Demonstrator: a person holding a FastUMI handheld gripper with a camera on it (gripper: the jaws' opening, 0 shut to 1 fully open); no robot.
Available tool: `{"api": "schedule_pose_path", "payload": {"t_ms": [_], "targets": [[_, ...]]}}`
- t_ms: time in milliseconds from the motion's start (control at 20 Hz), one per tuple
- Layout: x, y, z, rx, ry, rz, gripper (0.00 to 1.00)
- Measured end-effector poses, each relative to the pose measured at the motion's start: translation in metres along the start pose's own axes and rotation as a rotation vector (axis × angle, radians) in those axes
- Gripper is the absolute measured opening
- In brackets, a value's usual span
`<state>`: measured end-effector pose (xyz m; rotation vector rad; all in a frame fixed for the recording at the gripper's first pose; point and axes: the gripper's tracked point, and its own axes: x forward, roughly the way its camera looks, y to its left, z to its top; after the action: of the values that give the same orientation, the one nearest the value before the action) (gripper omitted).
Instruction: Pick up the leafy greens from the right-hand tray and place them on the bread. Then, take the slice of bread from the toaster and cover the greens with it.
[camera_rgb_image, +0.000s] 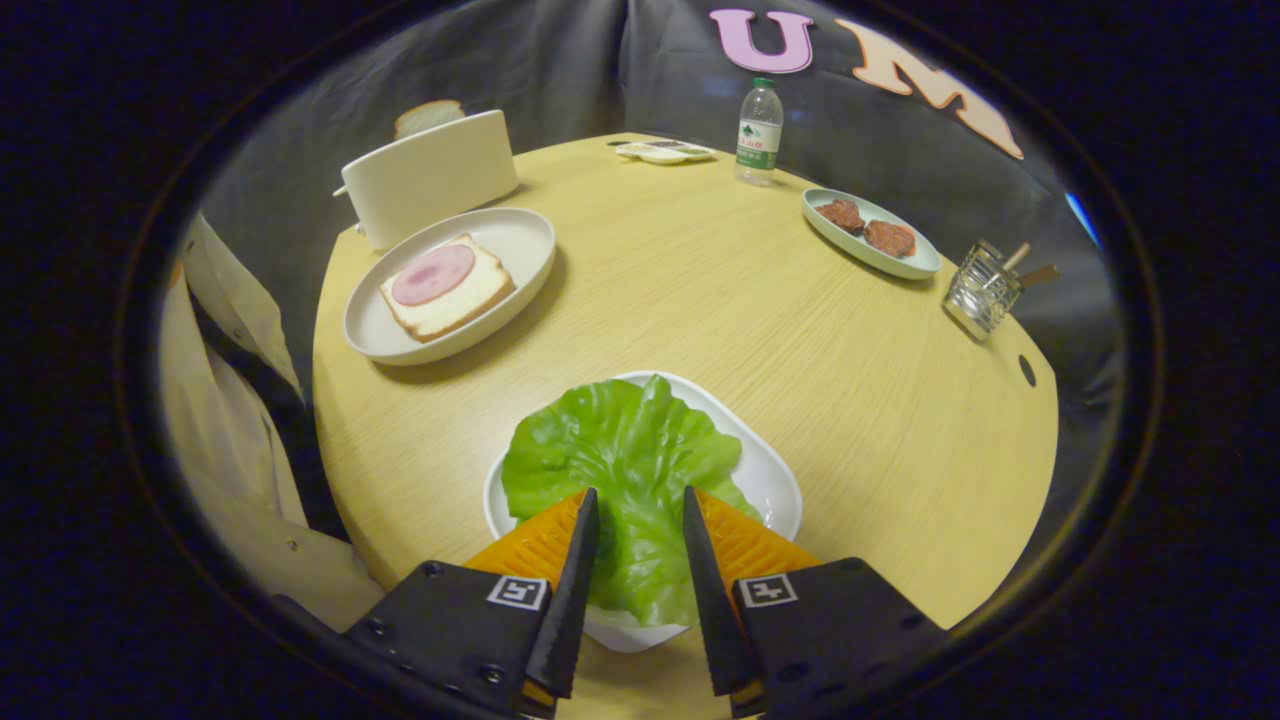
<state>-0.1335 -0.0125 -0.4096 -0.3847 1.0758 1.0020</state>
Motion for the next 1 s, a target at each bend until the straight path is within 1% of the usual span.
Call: {"api": "schedule_pose_path", "payload": {"t_ms": [50, 100, 200, 250, 300, 350, 450, 650, 1000], "targets": [[0.0, 0.001, -0.001, 0.004, 0.005, -0.004, 0.5], [-0.001, 0.004, 0.001, 0.008, 0.002, 0.012, 0.4], [0.001, 0.004, 0.0, -0.013, -0.004, -0.015, 0.2], [0.001, 0.005, 0.0, -0.014, -0.007, -0.012, 0.2], [0.009, 0.005, -0.002, -0.024, -0.015, -0.032, 0.14], [-0.001, 0.004, 0.001, -0.037, -0.022, -0.038, 0.08], [0.001, 0.007, 0.001, -0.058, -0.022, -0.051, 0.04], [-0.01, 0.009, 0.006, -0.062, -0.015, -0.08, 0.04], [-0.033, 0.032, 0.046, -0.122, -0.061, -0.12, 0.04]]}}
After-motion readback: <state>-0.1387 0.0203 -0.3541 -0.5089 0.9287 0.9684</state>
